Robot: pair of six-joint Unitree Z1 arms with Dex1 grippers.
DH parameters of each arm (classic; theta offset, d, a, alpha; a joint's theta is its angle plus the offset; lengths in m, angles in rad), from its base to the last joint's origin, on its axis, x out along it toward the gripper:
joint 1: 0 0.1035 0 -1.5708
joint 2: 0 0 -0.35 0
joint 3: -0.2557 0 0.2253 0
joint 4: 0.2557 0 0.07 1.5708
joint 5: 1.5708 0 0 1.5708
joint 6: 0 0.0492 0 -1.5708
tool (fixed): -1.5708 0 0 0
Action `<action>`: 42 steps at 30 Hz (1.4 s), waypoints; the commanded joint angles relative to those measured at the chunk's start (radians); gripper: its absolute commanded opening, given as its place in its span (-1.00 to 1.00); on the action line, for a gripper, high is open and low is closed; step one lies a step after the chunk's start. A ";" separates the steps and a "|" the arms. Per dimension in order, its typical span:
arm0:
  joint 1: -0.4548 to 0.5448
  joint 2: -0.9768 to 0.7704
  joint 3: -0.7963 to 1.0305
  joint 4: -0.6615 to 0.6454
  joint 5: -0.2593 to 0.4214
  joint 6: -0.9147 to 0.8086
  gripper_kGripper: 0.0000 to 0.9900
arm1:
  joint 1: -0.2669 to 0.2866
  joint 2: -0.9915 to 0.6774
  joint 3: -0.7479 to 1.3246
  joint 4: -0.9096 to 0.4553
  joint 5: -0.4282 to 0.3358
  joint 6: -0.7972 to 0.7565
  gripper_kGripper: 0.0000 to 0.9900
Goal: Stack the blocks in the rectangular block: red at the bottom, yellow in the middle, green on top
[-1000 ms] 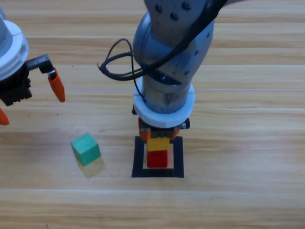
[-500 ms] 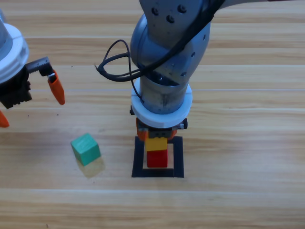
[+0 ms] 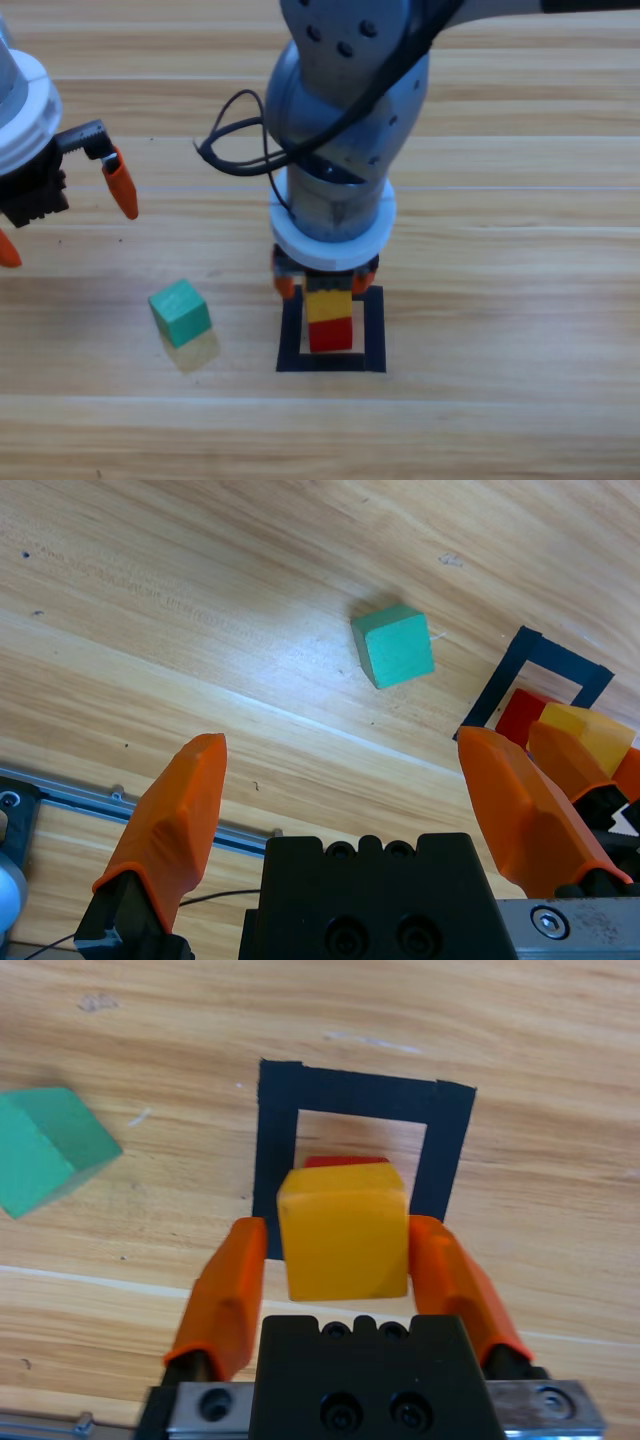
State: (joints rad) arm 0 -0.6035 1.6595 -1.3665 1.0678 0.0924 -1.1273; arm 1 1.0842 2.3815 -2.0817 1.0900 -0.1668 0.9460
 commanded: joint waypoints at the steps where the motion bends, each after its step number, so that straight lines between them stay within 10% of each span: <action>1: 0.019 -0.001 0.037 -0.025 -0.010 0.007 1.00 | 0.023 0.094 -0.058 0.037 0.000 -0.010 1.00; 15: 0.019 0.031 0.069 -0.088 -0.008 -0.011 0.96 | 0.091 -0.349 0.118 0.007 -0.134 -0.069 1.00; 23: 0.014 0.148 0.092 -0.183 -0.022 -0.132 0.94 | -0.040 -0.802 0.891 -0.575 -0.014 -0.194 1.00; 42: -0.056 0.362 0.086 -0.319 -0.022 -0.167 0.95 | -0.112 -0.673 0.936 -0.575 0.041 -0.286 1.00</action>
State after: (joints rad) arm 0 -0.6372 1.9632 -1.3004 0.7739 0.0787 -1.2854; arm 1 0.9958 1.6191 -1.1348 0.5267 -0.1601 0.6987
